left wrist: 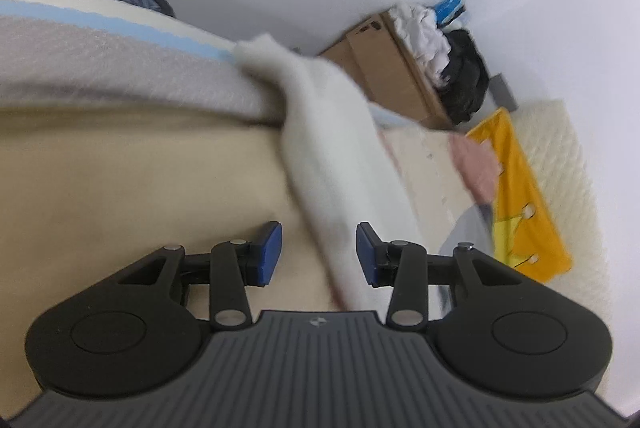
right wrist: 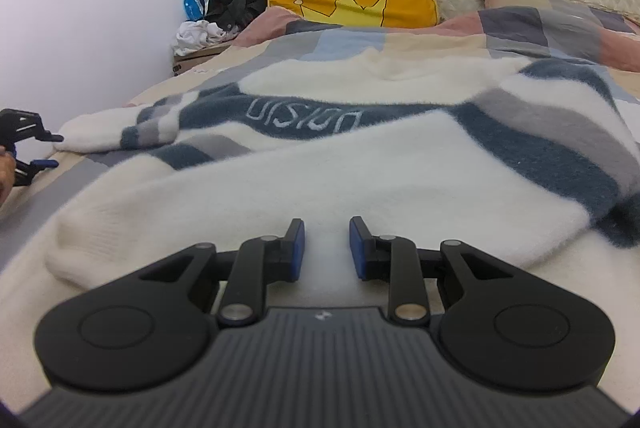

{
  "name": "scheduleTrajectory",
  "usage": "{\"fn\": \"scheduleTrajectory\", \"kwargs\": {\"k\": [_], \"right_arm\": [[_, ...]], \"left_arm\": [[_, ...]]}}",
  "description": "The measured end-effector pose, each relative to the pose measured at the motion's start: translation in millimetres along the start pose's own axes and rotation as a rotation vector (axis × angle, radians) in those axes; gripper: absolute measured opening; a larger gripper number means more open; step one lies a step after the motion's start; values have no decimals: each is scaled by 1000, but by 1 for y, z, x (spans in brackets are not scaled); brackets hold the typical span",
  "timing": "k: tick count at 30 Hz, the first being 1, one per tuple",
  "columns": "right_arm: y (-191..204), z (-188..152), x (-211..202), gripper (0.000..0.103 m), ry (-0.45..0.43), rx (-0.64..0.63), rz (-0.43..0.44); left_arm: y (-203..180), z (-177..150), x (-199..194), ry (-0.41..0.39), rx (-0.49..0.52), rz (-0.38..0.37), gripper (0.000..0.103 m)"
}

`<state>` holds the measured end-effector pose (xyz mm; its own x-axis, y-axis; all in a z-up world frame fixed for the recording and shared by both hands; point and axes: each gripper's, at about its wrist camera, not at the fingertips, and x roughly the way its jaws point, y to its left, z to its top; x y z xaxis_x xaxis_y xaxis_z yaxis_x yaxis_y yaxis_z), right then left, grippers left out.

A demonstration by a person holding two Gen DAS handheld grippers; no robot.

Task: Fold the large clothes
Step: 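Grasp the other sleeve cuff with the left tool and lift it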

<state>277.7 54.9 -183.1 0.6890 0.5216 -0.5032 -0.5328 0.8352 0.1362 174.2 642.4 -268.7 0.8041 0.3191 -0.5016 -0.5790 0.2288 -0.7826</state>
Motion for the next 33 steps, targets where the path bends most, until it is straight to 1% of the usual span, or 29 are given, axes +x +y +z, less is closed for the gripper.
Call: {"fn": "scheduleTrajectory", "kwargs": {"k": [2,4,6,8,12,13,15,17,18,19,20,21,22,23,26,27,29,31,33], "right_arm": [[0,0,0,28,-5,-3,2],[-1,-2,0,28,-10,1,7],[1,-2,1,28,-7,-7,-3],[2,-4,0,28,-10,-31,-13],[4,-5,-1,28,-13,-42,-13],[4,-5,-1,28,-13,-44,-15],[4,-5,-1,28,-14,-45,-15],[5,-5,-1,28,-13,-49,-19],[5,-5,-1,28,-12,-52,-20],[6,-5,-1,28,-11,-58,-23],[6,-6,-2,28,-10,-62,-26],[6,-6,-2,28,-10,-66,-29],[8,-5,-2,28,-9,-70,-30],[9,-5,-2,28,-10,-73,-32],[8,-4,-2,28,-6,-63,-33],[8,-2,-1,28,-5,-55,-34],[6,0,-2,26,3,-36,-34],[6,2,-2,26,11,-24,-41],[4,5,-8,26,-2,-11,-71]], "left_arm": [[2,13,13,-12,10,0,47],[6,22,23,-12,-6,-13,47],[8,28,30,-30,-24,-17,46],[8,34,37,-39,-32,-10,46],[13,49,47,-94,-67,24,46],[15,54,53,-99,-87,51,46],[20,61,63,-89,-115,51,45],[17,63,67,-103,-75,62,40],[12,63,70,-104,-32,74,33],[7,62,73,-105,0,95,28],[3,61,74,-106,19,107,25],[-2,62,76,-106,33,104,19],[-6,63,74,-111,46,88,17],[-12,65,72,-118,66,80,16],[-39,69,61,-118,157,91,15],[-50,71,55,-127,182,80,14],[-77,71,42,-149,247,60,14],[-107,66,27,-162,326,59,14],[-140,57,13,-164,408,22,14]]}}
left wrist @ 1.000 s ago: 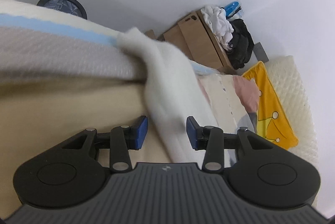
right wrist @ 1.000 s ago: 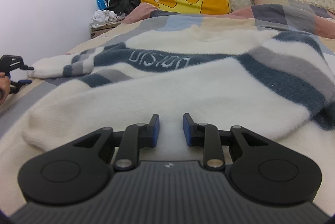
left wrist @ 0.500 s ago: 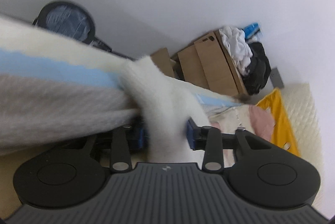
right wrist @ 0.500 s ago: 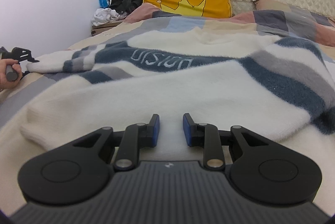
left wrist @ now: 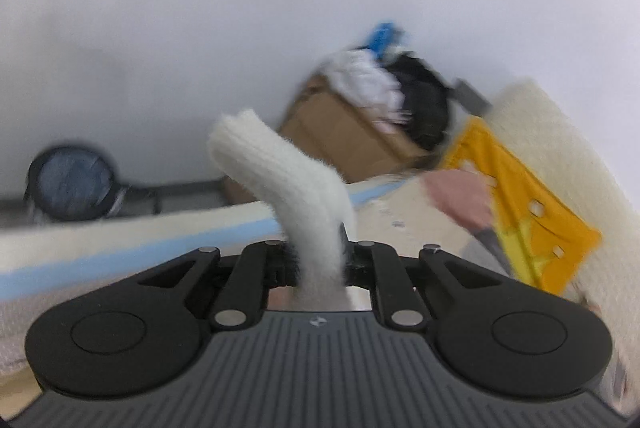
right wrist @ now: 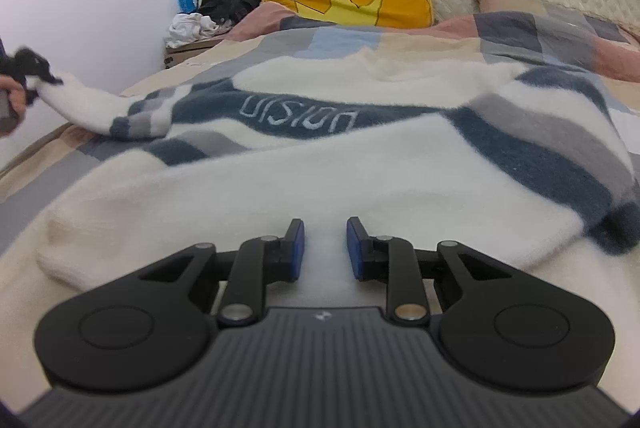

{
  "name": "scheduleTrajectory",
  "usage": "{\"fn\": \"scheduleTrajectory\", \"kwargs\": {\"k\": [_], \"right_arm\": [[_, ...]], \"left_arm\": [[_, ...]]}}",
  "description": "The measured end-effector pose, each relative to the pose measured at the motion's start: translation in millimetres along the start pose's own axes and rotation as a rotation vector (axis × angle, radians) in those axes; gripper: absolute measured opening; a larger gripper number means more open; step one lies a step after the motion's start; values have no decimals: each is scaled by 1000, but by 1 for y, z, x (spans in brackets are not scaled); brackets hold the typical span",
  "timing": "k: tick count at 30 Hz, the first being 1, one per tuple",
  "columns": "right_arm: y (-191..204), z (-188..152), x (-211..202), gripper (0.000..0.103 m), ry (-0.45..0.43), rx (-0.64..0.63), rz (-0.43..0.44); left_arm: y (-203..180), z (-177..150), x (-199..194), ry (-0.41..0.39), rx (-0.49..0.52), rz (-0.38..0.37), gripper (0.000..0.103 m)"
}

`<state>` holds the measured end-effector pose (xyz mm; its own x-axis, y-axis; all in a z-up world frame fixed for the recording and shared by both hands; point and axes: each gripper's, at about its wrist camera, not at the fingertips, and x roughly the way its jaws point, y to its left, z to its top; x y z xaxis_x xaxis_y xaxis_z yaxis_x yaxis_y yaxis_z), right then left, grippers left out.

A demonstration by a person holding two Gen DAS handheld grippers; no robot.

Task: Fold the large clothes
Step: 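Grasp the other sleeve cuff with the left tool and lift it, then carry the held sleeve across the sweater body with the left tool and release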

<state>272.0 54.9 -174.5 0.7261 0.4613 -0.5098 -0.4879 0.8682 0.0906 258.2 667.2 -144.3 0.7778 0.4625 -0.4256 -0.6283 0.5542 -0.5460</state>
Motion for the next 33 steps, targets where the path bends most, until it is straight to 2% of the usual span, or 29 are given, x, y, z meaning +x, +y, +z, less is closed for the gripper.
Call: {"fn": "scheduleTrajectory", "kwargs": {"k": [2,7,14,19,25,30,33], "right_arm": [[-6,5,-5,26,-11,36,-6],[-25,14,-27,27,-22,105,-46],[-58,29,-63,28,-88,216,-124],[-81,36,-86,28,-135,273,-147],[-106,46,-108,28,-197,354,-146],[-129,47,-124,28,-234,424,-151],[-143,45,-128,28,-243,470,-144]], "left_arm": [[-37,4,-14,-9,76,-46,14],[-127,-5,-54,-17,167,-157,14],[-250,-54,-120,9,306,-338,14],[-319,-114,-169,53,407,-447,14],[-376,-205,-209,128,516,-544,14],[-407,-292,-230,210,621,-589,14],[-406,-341,-242,266,672,-609,14]]}}
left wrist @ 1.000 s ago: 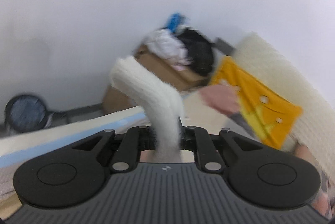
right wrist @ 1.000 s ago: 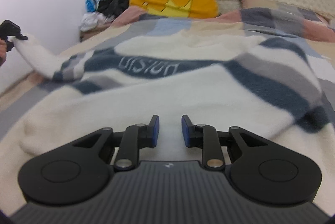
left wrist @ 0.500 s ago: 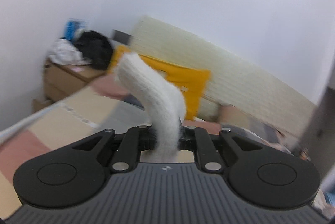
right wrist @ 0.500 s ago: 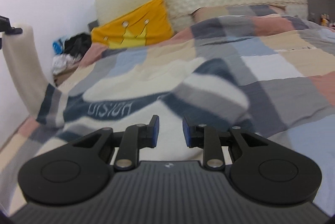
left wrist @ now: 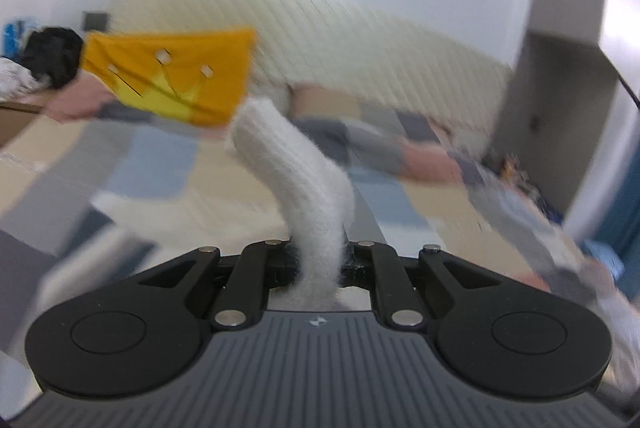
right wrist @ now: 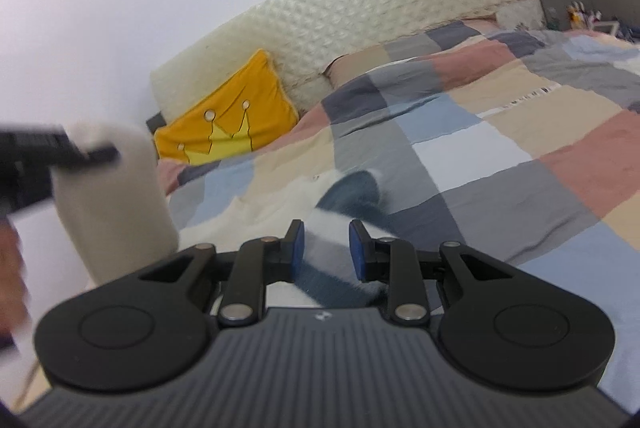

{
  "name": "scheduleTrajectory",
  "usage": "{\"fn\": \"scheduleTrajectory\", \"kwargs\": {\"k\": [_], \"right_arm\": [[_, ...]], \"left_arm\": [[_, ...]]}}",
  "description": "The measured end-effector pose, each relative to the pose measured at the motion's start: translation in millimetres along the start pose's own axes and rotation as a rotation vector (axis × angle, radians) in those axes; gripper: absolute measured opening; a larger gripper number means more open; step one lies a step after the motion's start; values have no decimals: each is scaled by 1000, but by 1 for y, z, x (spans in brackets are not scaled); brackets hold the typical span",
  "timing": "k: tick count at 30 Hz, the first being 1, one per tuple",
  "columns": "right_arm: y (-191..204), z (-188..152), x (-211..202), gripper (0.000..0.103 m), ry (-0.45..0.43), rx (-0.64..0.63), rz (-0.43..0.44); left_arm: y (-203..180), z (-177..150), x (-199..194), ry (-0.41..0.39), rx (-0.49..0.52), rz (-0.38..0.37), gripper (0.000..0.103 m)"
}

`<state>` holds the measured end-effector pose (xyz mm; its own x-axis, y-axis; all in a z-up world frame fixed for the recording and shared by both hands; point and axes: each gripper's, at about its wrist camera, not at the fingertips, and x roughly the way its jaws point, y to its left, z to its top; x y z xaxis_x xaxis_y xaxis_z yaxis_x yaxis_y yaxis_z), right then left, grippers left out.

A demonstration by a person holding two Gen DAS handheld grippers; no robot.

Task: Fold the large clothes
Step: 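Carry the held sleeve across the sweater body with the left tool and release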

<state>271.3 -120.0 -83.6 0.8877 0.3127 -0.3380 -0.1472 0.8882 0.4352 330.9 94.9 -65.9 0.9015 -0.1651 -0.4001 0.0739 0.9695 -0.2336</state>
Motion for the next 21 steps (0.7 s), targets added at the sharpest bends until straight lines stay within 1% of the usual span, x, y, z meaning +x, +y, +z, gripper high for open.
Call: {"fn": "scheduleTrajectory", "kwargs": {"k": [2,4,6,10,12,13,15,18,21], "right_arm": [[-7,3,0,28,-2,27,3],[-14,4,0,29,0,49,8],[-18,5,1,29,-2,60,3],[-24,6,2,29,-5,85,7],[-26,5,1,29,-4,94,11],[-26,5,1,29,-4,90,6],[-24,5,0,29,-7,74,-6],[-22,5,-1,29,-12,61,1],[-21,6,0,29,-6,61,13]], "left_arm": [[-21,-30,11,48,29,-12,14],[-31,-59,24,107,21,-30,14],[-36,-91,31,168,15,-32,14],[-29,-128,55,238,10,-32,14],[-28,-141,65,262,8,-24,14],[-27,-148,64,269,7,-21,15],[-20,-153,69,285,-6,-20,15],[-13,-148,69,299,-46,-26,16],[-10,-143,63,333,-63,-41,25]]}}
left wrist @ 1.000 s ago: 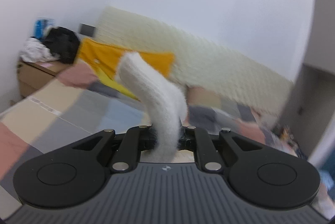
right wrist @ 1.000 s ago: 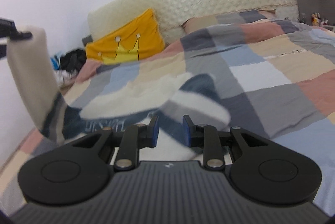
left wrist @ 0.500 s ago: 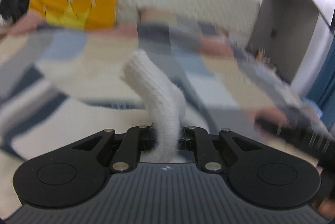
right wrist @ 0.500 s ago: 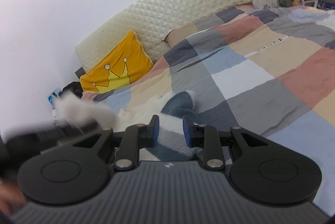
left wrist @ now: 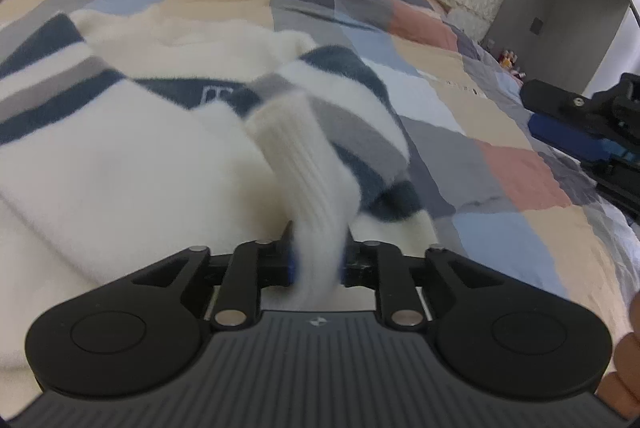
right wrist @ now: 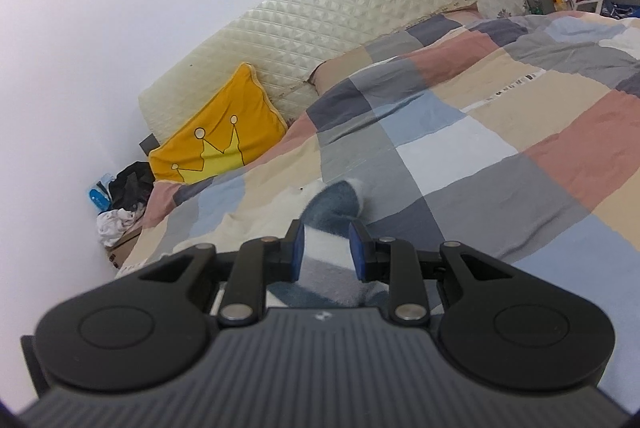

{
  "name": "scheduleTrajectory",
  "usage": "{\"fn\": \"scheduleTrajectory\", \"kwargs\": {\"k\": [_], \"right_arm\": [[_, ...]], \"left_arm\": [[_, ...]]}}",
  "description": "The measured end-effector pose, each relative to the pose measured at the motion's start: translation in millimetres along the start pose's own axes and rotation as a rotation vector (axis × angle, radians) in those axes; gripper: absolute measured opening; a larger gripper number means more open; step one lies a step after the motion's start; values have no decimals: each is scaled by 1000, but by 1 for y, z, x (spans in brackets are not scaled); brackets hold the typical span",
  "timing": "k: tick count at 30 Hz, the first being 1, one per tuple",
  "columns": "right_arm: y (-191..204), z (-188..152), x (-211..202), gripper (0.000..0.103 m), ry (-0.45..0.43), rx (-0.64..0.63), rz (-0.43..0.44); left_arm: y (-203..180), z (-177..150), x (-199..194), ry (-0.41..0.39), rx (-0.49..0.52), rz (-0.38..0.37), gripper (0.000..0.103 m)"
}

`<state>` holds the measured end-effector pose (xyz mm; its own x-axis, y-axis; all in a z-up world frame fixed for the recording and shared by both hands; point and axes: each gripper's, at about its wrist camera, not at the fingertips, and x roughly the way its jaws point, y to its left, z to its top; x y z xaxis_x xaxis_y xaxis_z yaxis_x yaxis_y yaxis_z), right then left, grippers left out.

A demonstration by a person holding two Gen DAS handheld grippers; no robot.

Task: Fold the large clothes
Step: 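Carry the held sleeve across the sweater body with the left tool and release, then raise both tools and move toward the sweater hem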

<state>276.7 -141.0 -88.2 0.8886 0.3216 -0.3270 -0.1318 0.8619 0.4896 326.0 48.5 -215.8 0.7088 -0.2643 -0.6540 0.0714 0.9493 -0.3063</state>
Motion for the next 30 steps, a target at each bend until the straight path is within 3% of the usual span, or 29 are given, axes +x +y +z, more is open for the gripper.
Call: {"fn": "scheduleTrajectory", "kwargs": {"k": [4,10,15,21,28,30], "right_arm": [[1,-3,0,29,26,-1,12],[5,-12,-2,29,85,-34,31],[7,-21,-13,29,128,-34,59],[15,-40,-26,29,181,-42,76],[21,-61,-16,32,250,-94,-9],[20,-65,-8,37,269,-100,-44]], "left_arm": [[-1,6,-25,-2,-18,-19,53],[8,0,-65,-29,-47,-39,53],[15,-9,-105,-58,-16,53,53],[31,-24,-137,-108,-40,95,53],[50,-37,-143,-127,-54,125,53],[54,-38,-143,-130,-48,133,53]]}}
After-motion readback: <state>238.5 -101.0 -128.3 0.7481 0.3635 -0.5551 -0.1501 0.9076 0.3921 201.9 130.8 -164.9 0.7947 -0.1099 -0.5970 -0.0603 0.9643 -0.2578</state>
